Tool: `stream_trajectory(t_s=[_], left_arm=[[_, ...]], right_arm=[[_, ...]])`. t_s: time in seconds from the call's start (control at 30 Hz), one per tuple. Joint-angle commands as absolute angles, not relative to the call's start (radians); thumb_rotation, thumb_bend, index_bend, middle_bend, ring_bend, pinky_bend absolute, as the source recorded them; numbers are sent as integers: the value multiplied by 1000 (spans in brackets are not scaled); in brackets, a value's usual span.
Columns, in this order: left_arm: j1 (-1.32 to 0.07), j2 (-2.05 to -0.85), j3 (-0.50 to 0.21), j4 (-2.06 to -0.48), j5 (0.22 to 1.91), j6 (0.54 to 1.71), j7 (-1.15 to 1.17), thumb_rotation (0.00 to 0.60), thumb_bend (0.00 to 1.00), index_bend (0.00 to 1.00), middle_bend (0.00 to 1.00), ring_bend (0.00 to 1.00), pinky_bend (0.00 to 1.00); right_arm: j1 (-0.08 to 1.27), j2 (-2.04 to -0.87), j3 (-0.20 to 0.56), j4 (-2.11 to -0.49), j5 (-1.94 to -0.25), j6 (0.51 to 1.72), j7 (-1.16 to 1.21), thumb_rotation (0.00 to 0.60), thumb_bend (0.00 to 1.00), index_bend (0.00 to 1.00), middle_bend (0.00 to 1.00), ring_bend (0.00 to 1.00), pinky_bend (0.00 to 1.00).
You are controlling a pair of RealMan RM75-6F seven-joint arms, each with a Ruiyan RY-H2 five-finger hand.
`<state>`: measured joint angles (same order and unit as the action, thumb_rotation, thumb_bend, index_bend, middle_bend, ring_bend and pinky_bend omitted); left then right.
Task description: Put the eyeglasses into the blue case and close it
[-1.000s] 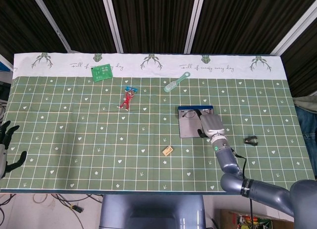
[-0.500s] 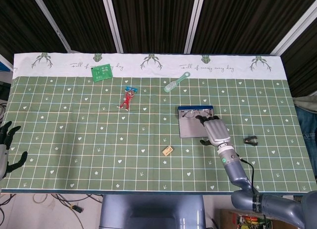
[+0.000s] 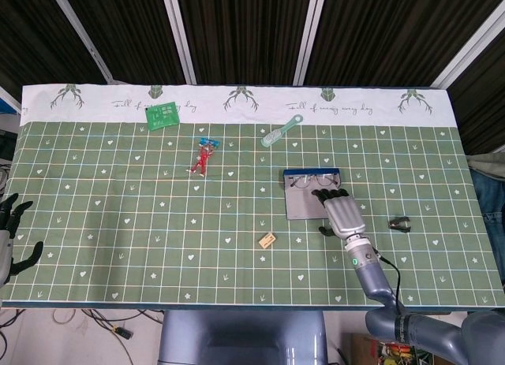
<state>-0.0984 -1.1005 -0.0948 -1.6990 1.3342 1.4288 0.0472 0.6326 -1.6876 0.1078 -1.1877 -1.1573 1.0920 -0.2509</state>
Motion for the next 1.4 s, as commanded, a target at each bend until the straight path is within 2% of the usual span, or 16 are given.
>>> stream_trajectory(t_s=[0.03,0.37,1.4], left_arm=[[-99,-1100,-95,-1699,1334,1429,48,600,354,136,0,0,0],[-99,-1100,-95,-1700,1333,1428,49,600,353,137,0,0,0],[-98,-1099,-96,-1701,1330,1430,51,600,354,137,0,0,0]], right_arm=[[631,-1698,116,-1178,-1164,1089,-247,600,247,268,283,281,248],[634,-1721,145,-1158,-1162,1064,-255,600,302,314,303,291,248],[645,-1756,194,-1108,-1143,1003,-265,600,320,350,307,291,248]])
